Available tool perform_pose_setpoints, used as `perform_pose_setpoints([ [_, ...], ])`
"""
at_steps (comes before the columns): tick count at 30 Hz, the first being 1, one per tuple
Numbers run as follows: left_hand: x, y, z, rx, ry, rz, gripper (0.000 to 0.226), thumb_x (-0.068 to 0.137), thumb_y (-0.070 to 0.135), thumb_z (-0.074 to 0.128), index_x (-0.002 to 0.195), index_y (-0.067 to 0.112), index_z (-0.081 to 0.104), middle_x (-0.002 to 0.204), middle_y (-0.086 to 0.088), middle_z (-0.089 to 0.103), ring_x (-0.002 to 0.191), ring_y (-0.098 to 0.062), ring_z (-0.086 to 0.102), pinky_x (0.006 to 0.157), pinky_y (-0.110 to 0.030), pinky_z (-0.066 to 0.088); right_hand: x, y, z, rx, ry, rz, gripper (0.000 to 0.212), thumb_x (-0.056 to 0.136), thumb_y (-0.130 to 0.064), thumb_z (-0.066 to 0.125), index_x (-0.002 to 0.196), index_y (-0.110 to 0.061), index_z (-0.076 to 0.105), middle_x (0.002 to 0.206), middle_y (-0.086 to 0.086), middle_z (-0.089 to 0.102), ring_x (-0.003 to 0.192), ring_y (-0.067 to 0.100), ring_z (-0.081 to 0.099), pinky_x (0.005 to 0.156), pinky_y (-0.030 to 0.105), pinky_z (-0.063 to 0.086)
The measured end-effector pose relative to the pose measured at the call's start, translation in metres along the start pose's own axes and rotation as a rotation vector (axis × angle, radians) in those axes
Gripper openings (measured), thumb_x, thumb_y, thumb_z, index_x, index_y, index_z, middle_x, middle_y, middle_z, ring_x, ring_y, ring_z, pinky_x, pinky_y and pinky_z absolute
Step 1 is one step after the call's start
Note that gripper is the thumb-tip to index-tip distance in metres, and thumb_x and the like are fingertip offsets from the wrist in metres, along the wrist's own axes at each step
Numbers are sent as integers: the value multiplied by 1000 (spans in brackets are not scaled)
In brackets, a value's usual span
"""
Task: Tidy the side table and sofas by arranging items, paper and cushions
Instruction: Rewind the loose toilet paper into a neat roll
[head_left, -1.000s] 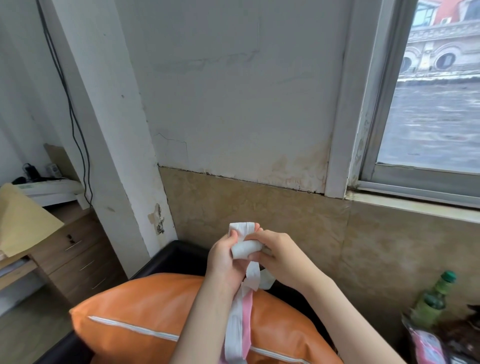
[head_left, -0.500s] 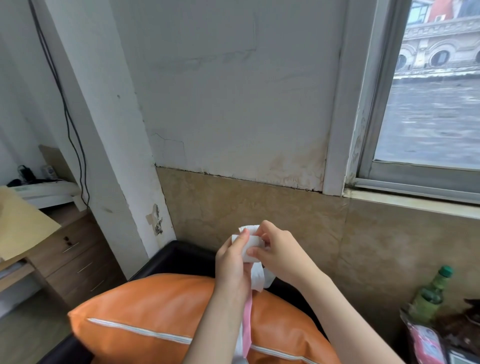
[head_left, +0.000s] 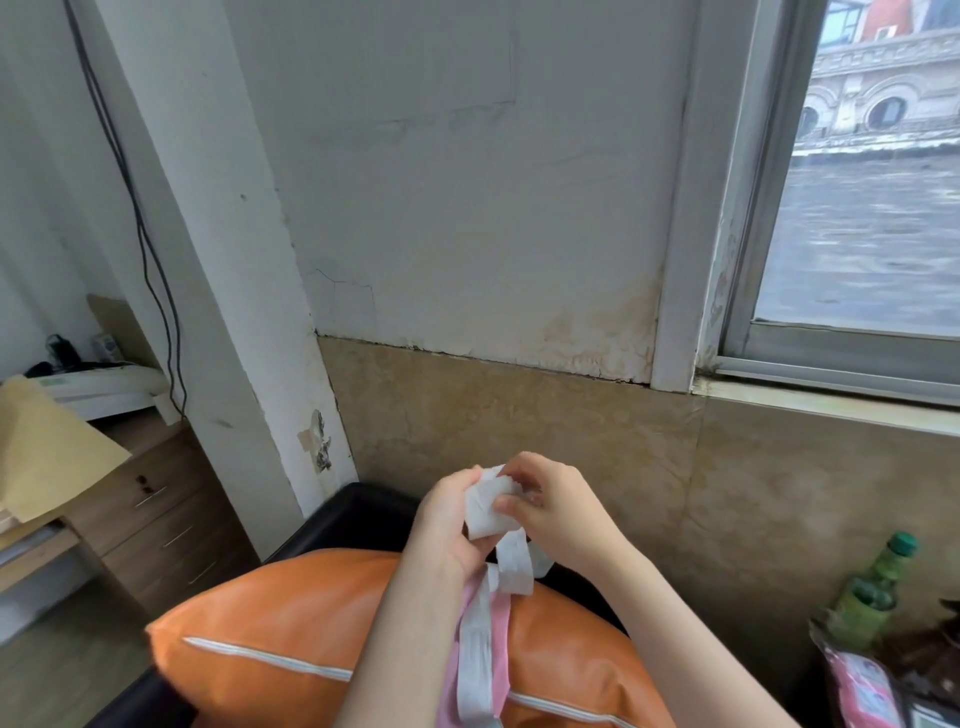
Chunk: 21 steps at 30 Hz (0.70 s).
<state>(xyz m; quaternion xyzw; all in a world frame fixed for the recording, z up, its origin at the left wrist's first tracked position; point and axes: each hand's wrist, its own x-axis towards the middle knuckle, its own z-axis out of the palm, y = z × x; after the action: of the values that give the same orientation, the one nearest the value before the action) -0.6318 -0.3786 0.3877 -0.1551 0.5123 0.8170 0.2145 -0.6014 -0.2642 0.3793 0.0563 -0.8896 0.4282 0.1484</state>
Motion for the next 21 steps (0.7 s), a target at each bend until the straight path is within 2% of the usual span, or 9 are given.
perform_pose_setpoints([
  [2,7,-2,1,-31,68,81,30,100,20,43,94,-2,63,82,-15,68,70,-27,64,64,-34,52,0,-3,0,-32,-33,-2,14,84,-12,62,97,-8,63,70,-14,48,66,6,46,60,10,36],
  [4,12,-5,3,-28,91,211,37,103,18,36,84,0,63,78,-14,69,75,-31,63,75,-40,52,0,-5,-3,-20,-42,4,7,84,-8,61,79,-13,61,61,-17,39,54,1,39,56,12,34],
  [5,13,-6,5,-6,92,281,41,103,18,34,80,1,63,77,-15,70,77,-33,63,82,-45,51,-1,-4,-3,-22,-42,13,24,84,-6,60,66,-20,52,56,-15,37,50,1,37,53,15,32],
  [7,12,-10,8,9,81,370,44,103,17,33,77,0,65,76,-16,70,76,-34,65,84,-48,51,-2,-7,-6,-17,-36,25,44,84,-4,59,57,-30,37,52,-12,36,47,1,39,51,15,32],
  [9,8,-12,11,23,68,397,43,103,17,36,78,0,67,71,-12,71,67,-28,67,72,-38,55,-2,-4,-7,-6,-39,39,43,84,-5,59,57,-31,37,53,-10,39,48,1,40,51,15,32],
  [12,4,-14,11,98,8,383,31,99,14,45,83,2,69,70,-7,72,62,-18,69,56,-25,55,-2,0,-7,7,-71,66,18,83,-9,59,66,-13,55,59,-3,45,55,8,36,51,20,27],
  [17,-1,-12,8,221,-68,482,18,93,8,56,86,9,72,81,-9,74,74,-19,70,60,-26,54,5,3,-11,71,-104,108,9,80,-15,63,79,-7,58,66,-3,49,60,9,42,56,21,33],
  [19,2,-9,7,193,-31,512,21,95,7,52,86,8,71,82,-9,73,77,-22,70,63,-28,54,5,3,-10,65,-18,118,17,77,-19,69,85,-15,55,74,-11,53,67,5,49,58,14,37],
  [21,6,-6,7,144,22,515,24,96,6,49,84,7,70,82,-10,72,80,-27,67,69,-33,53,5,4,-7,4,125,-43,25,73,-18,75,90,-22,57,84,-22,56,80,4,52,70,16,43],
])
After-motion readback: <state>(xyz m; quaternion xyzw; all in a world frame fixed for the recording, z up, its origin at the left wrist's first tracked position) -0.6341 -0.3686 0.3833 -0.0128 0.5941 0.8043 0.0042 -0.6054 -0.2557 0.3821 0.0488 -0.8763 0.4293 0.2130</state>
